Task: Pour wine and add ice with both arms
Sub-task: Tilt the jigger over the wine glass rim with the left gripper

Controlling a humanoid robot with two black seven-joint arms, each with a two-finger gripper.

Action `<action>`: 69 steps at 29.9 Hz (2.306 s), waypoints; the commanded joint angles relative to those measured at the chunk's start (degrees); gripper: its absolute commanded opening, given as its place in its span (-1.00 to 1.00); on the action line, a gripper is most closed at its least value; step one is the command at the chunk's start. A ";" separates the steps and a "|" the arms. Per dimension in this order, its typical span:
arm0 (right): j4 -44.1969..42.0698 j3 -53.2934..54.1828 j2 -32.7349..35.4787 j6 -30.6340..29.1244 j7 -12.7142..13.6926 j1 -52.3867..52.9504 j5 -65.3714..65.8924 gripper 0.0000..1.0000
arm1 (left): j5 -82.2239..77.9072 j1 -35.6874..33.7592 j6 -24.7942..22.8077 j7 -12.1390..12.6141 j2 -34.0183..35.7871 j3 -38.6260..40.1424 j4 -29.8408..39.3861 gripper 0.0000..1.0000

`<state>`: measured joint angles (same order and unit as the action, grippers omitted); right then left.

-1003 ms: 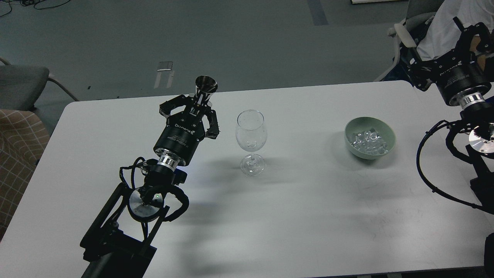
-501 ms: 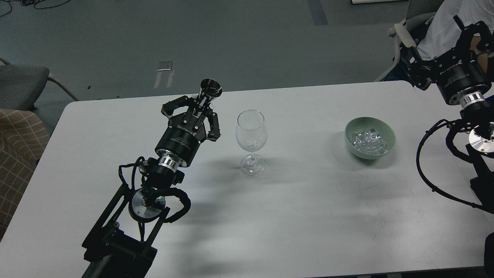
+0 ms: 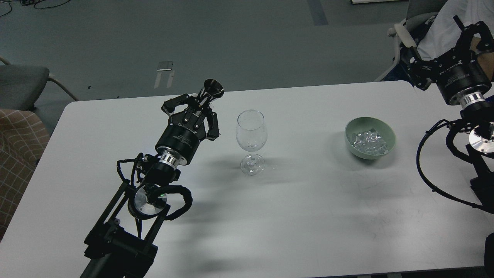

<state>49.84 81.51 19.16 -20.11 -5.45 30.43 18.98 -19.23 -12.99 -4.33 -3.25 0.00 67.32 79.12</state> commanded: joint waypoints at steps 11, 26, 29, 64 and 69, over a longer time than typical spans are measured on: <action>-0.09 0.05 0.09 -0.02 0.00 -0.02 0.00 1.00 | -4.41 -1.34 0.03 0.00 0.00 -4.74 0.33 -1.00; 0.17 0.14 0.44 -0.02 0.00 -0.11 -0.09 1.00 | -9.67 -2.30 -0.06 0.00 0.00 -4.83 -0.20 -1.00; 0.17 0.14 0.44 -0.02 0.00 -0.11 -0.09 1.00 | -10.38 -2.39 -0.06 0.00 0.09 -4.83 -0.20 -1.00; 0.17 0.58 0.88 -0.37 -0.26 -0.28 -0.09 1.00 | -20.05 -3.80 -0.50 -0.17 3.07 -5.36 -0.99 -1.00; 0.17 0.93 0.88 -0.28 -0.26 -0.28 -0.09 1.00 | -20.84 -4.15 -0.50 -0.26 4.31 -5.36 -0.99 -1.00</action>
<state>50.01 82.27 20.03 -20.40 -5.70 30.15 18.89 -39.70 -16.77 -4.84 -3.43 3.82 61.95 78.12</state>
